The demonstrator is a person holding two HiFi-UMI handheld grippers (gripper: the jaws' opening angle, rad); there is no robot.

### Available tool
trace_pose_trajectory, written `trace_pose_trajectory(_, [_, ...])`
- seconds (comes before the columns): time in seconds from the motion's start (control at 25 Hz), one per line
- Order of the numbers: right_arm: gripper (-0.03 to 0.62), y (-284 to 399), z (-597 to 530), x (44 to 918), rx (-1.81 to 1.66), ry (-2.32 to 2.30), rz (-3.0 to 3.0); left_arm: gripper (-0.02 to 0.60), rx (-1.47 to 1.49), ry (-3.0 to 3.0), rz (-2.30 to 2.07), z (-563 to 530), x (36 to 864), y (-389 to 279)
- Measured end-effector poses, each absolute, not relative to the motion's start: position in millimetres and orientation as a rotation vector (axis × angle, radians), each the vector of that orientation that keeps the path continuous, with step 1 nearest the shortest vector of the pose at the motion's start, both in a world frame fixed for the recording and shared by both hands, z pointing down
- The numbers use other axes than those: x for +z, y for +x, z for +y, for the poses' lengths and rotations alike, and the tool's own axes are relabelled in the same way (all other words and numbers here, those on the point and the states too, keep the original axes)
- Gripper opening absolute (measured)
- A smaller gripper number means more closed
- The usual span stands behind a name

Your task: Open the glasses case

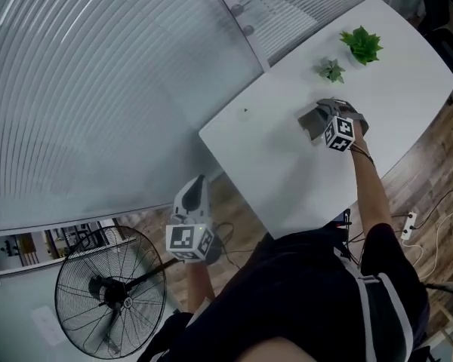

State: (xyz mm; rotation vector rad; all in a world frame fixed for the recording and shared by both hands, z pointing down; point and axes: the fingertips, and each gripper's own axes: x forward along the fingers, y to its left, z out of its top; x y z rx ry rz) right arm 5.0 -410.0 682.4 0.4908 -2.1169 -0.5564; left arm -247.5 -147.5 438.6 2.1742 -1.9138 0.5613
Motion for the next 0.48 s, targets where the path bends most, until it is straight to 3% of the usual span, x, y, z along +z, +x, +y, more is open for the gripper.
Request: trace_pose_trajectory(0.48, [0.083,-12,-434,694,-0.182,0.638,-2.335,0.002,0.558,2.076,-1.950,-131,448,-265])
